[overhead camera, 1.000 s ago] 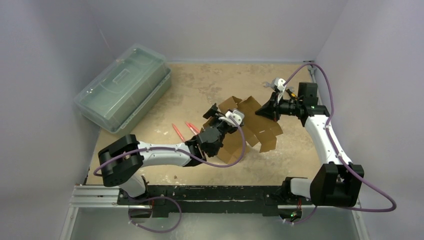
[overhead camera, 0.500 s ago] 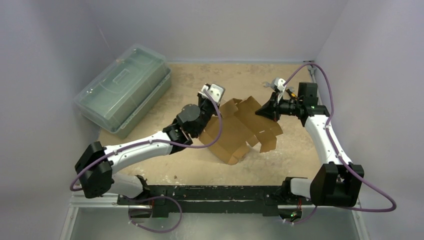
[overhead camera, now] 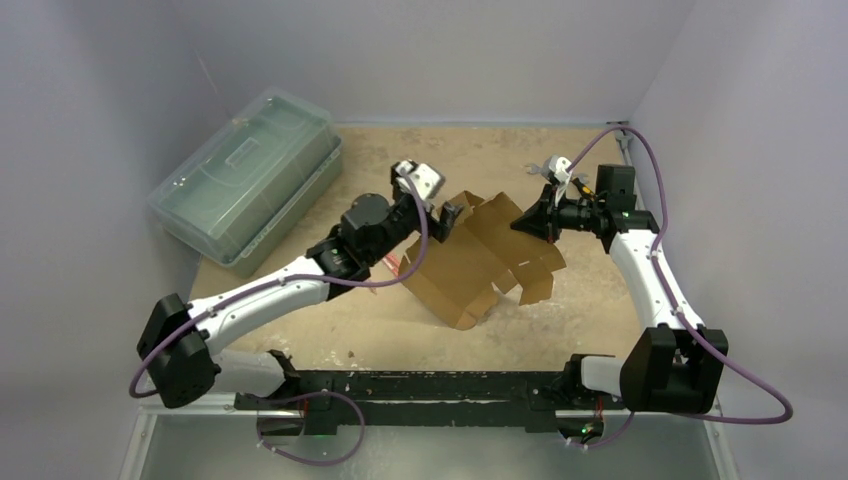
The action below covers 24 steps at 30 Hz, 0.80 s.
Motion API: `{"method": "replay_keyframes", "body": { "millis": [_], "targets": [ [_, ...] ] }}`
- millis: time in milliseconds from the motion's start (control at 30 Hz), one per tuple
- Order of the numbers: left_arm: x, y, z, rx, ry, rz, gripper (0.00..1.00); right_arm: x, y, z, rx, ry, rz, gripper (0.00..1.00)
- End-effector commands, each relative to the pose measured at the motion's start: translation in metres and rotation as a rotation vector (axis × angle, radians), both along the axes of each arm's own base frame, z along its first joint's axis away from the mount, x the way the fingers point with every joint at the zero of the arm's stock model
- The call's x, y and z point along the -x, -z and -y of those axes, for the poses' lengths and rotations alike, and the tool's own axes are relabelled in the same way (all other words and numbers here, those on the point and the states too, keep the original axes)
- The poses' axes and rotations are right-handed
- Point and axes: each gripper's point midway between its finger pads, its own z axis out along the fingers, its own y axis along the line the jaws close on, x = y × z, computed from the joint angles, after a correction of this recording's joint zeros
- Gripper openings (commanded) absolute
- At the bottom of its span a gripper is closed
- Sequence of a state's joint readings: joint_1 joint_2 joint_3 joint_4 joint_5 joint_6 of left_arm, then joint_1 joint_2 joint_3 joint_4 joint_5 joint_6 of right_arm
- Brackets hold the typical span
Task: Fold the paper box
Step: Fold the paper box at the center of the board.
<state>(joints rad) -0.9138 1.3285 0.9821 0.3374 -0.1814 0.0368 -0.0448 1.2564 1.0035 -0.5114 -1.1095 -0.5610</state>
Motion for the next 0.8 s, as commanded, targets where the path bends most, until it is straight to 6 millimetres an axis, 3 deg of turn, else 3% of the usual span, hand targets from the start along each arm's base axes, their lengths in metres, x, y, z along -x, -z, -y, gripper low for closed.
{"method": "replay_keyframes", "body": {
  "millis": [0,100,267,400,567,767],
  "targets": [
    [0.004,-0.008,-0.034,0.125,0.039,-0.126,0.88,0.003,-0.008,-0.002,-0.007,-0.004,0.029,0.0],
    [0.007,0.023,-0.061,0.205,0.0,-0.274,0.98,0.001,-0.013,-0.003,-0.034,0.011,0.018,0.0],
    [0.024,0.052,-0.106,0.368,-0.133,-0.404,0.99,-0.015,-0.02,0.003,-0.111,0.107,-0.014,0.0],
    [0.037,0.077,-0.129,0.479,-0.206,-0.483,0.99,-0.029,-0.014,0.015,-0.163,0.218,-0.073,0.0],
    [0.05,0.127,-0.137,0.57,-0.264,-0.618,0.99,-0.043,-0.005,0.025,-0.22,0.338,-0.136,0.0],
    [0.049,0.144,-0.123,0.662,-0.164,-0.596,0.99,-0.047,0.007,0.025,-0.282,0.356,-0.229,0.0]
  ]
}}
